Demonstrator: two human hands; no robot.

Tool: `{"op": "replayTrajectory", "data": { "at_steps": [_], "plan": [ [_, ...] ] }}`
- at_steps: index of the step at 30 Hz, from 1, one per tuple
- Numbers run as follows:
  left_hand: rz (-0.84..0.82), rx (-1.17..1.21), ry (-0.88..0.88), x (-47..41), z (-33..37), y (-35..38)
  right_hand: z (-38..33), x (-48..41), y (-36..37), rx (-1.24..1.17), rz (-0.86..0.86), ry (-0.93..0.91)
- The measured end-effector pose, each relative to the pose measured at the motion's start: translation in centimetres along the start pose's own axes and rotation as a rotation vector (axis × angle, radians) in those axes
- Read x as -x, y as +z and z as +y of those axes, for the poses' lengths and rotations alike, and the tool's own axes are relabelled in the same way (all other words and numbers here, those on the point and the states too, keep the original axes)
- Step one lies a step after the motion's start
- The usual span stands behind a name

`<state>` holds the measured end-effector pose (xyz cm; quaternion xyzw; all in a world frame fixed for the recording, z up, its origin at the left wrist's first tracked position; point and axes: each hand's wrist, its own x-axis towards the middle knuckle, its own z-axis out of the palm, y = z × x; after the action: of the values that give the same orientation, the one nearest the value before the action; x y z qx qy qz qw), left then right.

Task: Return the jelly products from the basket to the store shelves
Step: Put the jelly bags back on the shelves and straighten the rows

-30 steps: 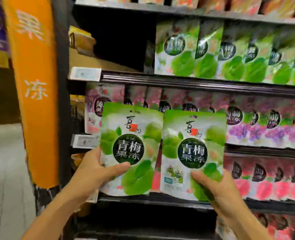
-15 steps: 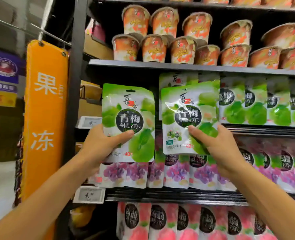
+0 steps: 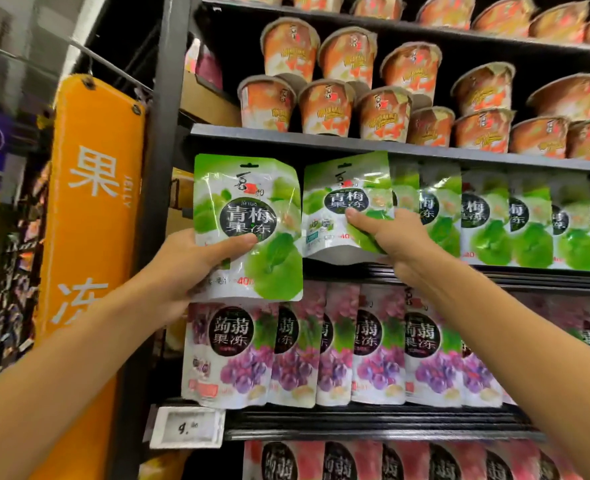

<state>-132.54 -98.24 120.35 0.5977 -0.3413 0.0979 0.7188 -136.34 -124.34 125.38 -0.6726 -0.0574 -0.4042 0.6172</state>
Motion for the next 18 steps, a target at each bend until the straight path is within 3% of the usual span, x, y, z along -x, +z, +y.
{"op": "replayTrajectory", "data": {
  "at_steps": [11,18],
  "plan": [
    [-0.018,-0.016,0.008,-1.0,0.1,-0.6,-0.1,-0.7,3.1,-0.010,0.011,0.124],
    [-0.016,0.006,0.012,-0.8,-0.4,-0.5,-0.2,-0.8,3.2,-0.023,0.026,0.064]
  ]
}}
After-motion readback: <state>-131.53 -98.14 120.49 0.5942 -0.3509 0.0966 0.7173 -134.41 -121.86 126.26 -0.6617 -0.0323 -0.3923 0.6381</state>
